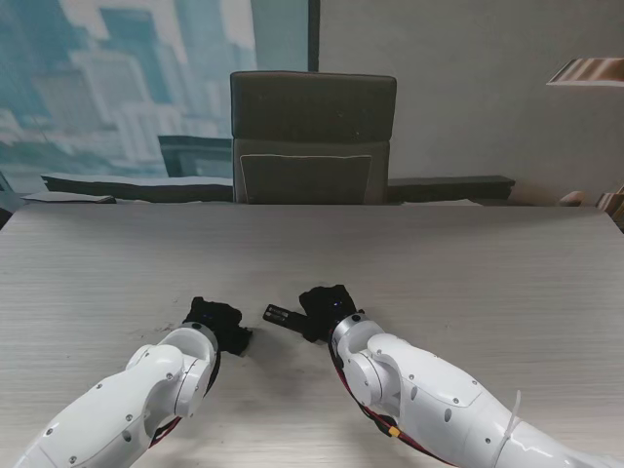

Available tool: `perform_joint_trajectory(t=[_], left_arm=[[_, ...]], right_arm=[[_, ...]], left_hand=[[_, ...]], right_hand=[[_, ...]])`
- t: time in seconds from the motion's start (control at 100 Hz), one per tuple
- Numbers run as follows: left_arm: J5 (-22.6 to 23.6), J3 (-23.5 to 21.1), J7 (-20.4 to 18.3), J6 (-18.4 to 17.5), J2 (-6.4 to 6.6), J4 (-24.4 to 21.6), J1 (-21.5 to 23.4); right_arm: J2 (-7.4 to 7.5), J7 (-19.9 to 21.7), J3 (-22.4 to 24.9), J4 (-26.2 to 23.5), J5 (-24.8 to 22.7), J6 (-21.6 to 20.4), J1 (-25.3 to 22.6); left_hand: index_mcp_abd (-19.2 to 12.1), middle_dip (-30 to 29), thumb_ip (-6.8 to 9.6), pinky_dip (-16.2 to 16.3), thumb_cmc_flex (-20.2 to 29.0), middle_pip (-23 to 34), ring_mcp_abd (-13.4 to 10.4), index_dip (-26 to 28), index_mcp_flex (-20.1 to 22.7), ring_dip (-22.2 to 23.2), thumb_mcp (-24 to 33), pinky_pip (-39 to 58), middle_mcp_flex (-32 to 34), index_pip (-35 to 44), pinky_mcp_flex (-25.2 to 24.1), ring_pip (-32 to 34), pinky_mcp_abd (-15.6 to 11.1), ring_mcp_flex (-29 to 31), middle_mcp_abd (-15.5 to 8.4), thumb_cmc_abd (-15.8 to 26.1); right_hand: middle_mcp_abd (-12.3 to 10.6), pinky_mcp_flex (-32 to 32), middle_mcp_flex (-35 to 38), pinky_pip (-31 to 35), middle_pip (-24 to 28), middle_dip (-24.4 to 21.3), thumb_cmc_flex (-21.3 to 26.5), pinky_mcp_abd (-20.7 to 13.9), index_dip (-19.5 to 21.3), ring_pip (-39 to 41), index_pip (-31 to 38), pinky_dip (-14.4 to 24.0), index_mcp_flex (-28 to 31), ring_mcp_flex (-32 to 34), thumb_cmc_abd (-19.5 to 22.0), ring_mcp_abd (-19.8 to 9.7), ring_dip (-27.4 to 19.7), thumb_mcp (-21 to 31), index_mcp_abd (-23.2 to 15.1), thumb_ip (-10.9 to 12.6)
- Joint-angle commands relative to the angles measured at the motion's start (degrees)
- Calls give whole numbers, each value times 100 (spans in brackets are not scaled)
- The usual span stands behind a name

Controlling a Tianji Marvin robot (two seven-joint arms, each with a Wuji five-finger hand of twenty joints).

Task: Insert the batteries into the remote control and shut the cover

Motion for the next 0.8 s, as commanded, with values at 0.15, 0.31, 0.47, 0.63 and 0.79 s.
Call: perform_joint_trajectory(t=[0.15,0.31,0.47,0.63,0.79], left_arm=[[298,330,-78,45,6,456,-21],[153,519,31,178,6,577,-135],[-26,577,229,293,-13,636,-155],[-92,524,475,335,-46,651,-103],[-93,479,812,345,-89,698,-66]], right_arm=[[55,195,-60,150,26,3,-157],[56,204,-68,156,28,-15,-142],[57,196,-61,162,20,-24,-141],[48,176,-64,184,31,-26,-140],[38,162,-73,202,54,-27,-142]], left_hand=[[-688,-72,-134,150,157,-198,-64,-353,13,97,234,222,-30,-374,25,173,9,65,-418,-213],[-1009,-12,-275,157,807,-51,-131,-415,-333,106,343,209,-51,569,29,182,-8,90,-529,-641],[-1119,136,-381,147,1385,-103,-160,-525,-300,84,604,215,218,841,148,217,-32,229,-562,-889],[-1129,177,-426,154,1511,-213,-174,-541,-283,74,746,242,340,865,223,240,-24,296,-605,-1040],[-1252,219,-513,169,1538,-484,-214,-614,-173,3,953,299,516,809,345,224,-35,422,-601,-1176]], right_hand=[[-54,-69,11,-37,79,3,377,242,225,-11,327,-66,830,-50,282,71,-14,423,-1169,229],[-55,-78,12,-43,79,14,370,244,225,-21,326,-72,831,-70,288,70,-16,422,-1169,234],[-54,-80,8,-49,75,28,354,257,226,-19,325,-77,831,-67,293,78,-15,415,-1176,234],[-58,-80,8,-48,75,42,348,258,226,-17,324,-80,829,-62,295,73,-13,410,-1171,236],[-56,-80,4,-47,73,58,337,258,226,-22,323,-82,829,-70,300,76,-14,406,-1171,238]])
